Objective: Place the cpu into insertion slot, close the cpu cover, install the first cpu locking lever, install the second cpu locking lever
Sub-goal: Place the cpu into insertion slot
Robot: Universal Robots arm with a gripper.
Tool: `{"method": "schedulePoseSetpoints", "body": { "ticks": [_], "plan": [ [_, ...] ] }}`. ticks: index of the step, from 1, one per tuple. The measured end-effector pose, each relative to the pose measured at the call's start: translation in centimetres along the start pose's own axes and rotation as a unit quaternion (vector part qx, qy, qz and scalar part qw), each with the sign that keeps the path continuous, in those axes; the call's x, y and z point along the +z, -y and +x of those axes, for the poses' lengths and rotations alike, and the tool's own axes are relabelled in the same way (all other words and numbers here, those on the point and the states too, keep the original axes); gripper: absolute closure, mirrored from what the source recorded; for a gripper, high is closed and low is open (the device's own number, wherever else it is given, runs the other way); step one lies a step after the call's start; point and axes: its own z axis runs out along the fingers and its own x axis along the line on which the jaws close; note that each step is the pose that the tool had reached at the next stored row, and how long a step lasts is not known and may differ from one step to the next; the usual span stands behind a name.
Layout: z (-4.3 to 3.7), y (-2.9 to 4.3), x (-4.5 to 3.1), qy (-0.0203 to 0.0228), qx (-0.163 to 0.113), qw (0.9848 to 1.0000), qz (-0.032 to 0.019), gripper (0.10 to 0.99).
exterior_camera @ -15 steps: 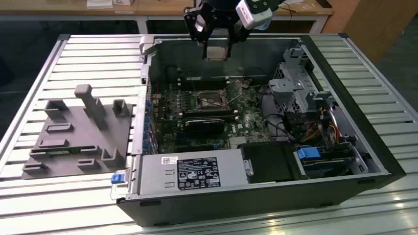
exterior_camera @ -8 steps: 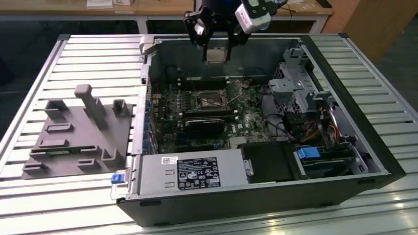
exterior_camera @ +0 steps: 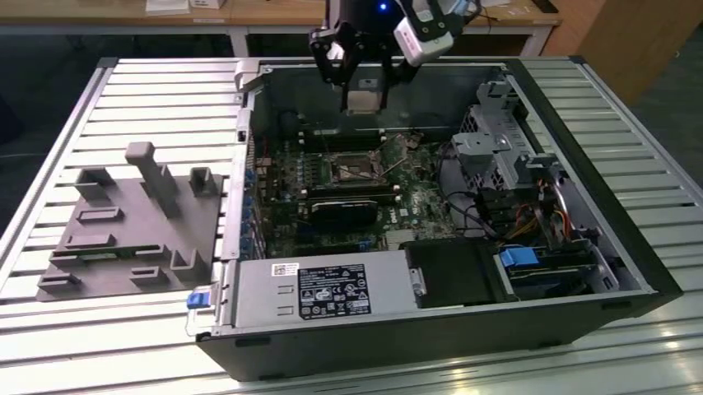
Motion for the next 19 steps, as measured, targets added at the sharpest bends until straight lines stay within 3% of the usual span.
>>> {"method": "schedulePoseSetpoints", "body": {
  "ticks": [5, 19],
  "plan": [
    [-0.01, 0.07, 0.90, 0.0005, 0.000, 1.0000, 0.0042, 0.549],
    [-0.04, 0.11, 3.32, 0.0005, 0.000, 1.0000, 0.0022, 0.549]
  ]
}}
